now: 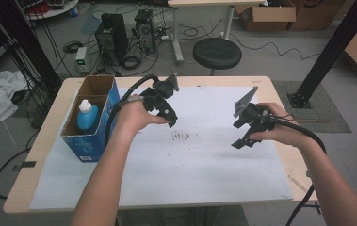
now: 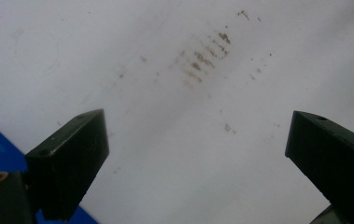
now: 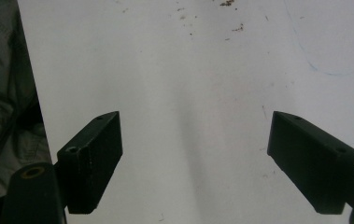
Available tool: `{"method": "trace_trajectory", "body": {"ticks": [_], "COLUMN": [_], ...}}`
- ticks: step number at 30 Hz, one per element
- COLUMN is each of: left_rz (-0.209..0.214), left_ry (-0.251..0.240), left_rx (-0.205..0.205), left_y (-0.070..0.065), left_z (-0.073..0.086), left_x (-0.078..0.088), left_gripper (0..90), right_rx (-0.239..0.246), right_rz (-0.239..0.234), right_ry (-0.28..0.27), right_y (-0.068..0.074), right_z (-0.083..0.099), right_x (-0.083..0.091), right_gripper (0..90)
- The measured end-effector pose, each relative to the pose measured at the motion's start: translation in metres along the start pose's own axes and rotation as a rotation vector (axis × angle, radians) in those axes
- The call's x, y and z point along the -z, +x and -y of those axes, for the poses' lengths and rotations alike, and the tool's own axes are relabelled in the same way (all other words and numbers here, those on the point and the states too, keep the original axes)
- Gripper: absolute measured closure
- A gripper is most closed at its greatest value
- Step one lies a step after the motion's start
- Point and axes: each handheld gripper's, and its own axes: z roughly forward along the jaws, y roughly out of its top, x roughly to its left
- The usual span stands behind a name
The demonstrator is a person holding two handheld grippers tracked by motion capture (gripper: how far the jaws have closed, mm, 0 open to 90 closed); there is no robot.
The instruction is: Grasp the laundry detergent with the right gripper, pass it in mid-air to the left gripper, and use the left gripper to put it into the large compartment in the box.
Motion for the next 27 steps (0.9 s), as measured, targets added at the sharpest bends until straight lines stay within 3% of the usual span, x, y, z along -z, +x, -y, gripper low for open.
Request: {"method": "trace_trajectory", "body": {"ticks": [27], "left_rz": [0.016], "left_ry": [-0.01], "left_rx": [-0.021], "left_y": [-0.0052], "left_z": [-0.0043], "left_x": [-0.0094], "left_gripper": [3.4], "right_rx": [-0.003], "right_rz": [-0.004], "right_ry": [0.007], "right_y": [0.0015], "right_z": [0.0036], "right_x": [-0.0031], "right_gripper": [17.3]}}
